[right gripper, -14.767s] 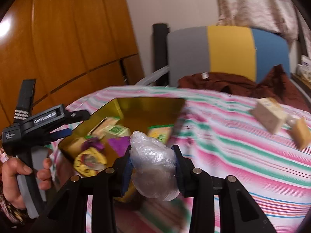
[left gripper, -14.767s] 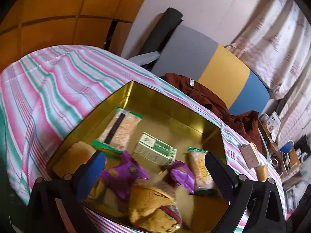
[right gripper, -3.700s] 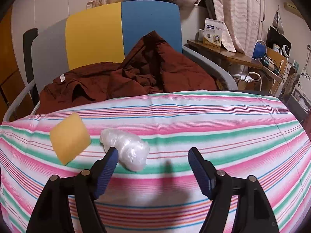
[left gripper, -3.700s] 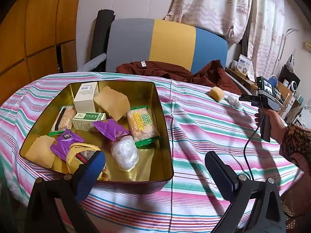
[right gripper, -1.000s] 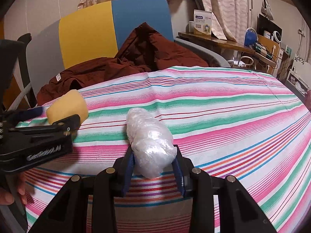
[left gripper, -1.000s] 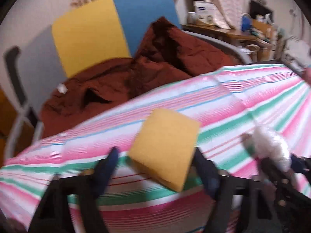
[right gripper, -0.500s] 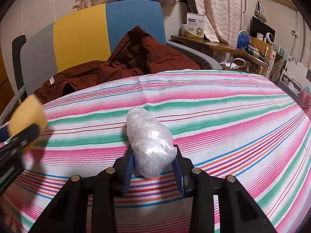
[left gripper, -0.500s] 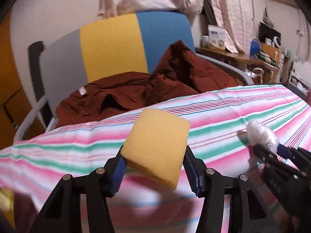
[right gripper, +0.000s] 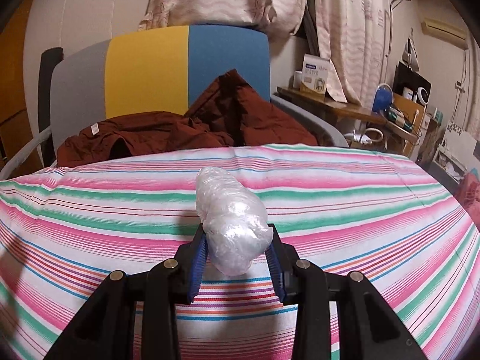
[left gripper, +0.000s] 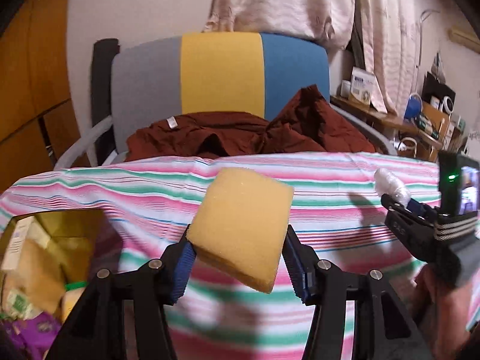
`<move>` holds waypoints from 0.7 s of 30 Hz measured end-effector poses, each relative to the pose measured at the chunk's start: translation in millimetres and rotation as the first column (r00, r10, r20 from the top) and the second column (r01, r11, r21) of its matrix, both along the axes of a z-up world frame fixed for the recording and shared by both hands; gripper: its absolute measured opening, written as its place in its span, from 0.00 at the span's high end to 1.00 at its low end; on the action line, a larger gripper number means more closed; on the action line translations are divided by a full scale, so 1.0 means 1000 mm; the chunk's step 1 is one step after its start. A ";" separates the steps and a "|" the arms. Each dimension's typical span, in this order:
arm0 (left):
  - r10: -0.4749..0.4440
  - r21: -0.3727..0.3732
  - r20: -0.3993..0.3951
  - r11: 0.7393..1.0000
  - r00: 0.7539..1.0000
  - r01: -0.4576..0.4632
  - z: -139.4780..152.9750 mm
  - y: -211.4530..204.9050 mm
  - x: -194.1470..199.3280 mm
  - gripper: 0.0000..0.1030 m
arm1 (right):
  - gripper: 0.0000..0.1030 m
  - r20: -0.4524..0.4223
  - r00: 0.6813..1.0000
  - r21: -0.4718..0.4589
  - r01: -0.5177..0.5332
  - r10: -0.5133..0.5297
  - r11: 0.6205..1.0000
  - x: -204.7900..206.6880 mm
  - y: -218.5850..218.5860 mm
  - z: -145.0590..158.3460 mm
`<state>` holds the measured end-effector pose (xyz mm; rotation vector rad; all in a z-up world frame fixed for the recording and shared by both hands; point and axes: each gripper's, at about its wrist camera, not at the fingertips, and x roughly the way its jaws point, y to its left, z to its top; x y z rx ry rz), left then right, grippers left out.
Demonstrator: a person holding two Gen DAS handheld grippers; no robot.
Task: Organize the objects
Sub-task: 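Carry the tan sponge into the gold tin and open the left tool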
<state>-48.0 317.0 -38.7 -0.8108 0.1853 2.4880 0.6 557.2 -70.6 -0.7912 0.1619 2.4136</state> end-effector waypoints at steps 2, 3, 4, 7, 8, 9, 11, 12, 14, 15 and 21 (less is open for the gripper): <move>0.020 0.014 -0.009 1.000 1.000 -0.020 0.008 -0.018 0.007 0.46 | 0.65 -0.016 1.000 0.017 -0.013 0.013 1.000 0.002 -0.004 0.003; 0.032 0.028 -0.006 0.999 0.999 -0.032 0.011 -0.028 0.010 0.46 | 0.65 -0.023 1.000 0.027 -0.019 0.019 0.999 0.003 -0.006 0.005; 0.039 0.038 0.000 0.999 0.999 -0.039 0.014 -0.036 0.010 0.46 | 0.65 -0.027 0.999 0.040 -0.024 0.026 0.999 0.003 -0.009 0.007; 0.075 0.058 0.012 0.995 0.997 -0.075 0.021 -0.060 0.010 0.46 | 0.65 -0.024 0.998 0.074 -0.050 0.052 0.996 0.002 -0.018 0.009; 0.090 0.065 0.016 0.994 0.996 -0.090 0.023 -0.069 0.009 0.46 | 0.64 -0.019 0.998 0.085 -0.057 0.059 0.995 0.002 -0.021 0.009; 0.103 0.073 0.024 0.992 0.994 -0.105 0.025 -0.078 0.006 0.46 | 0.65 -0.014 0.998 0.096 -0.066 0.067 0.993 0.001 -0.024 0.010; 0.130 0.080 0.033 0.988 0.991 -0.133 0.027 -0.092 0.002 0.46 | 0.64 -0.004 0.996 0.114 -0.087 0.088 0.990 0.000 -0.030 0.009; 0.144 0.083 0.036 0.986 0.989 -0.146 0.028 -0.098 -0.001 0.46 | 0.65 0.000 0.995 0.123 -0.095 0.096 0.988 0.000 -0.033 0.010; 0.174 0.088 0.049 0.980 0.983 -0.178 0.028 -0.113 -0.009 0.46 | 0.65 0.009 0.994 0.139 -0.112 0.111 0.984 0.000 -0.038 0.009; 0.188 0.090 0.057 0.977 0.981 -0.192 0.028 -0.118 -0.012 0.46 | 0.65 0.016 0.993 0.145 -0.118 0.117 0.982 -0.001 -0.040 0.009; 0.246 0.094 0.151 0.960 0.957 -0.262 0.018 -0.145 -0.038 0.46 | 0.65 0.049 0.990 0.187 -0.141 0.134 0.972 -0.003 -0.052 0.006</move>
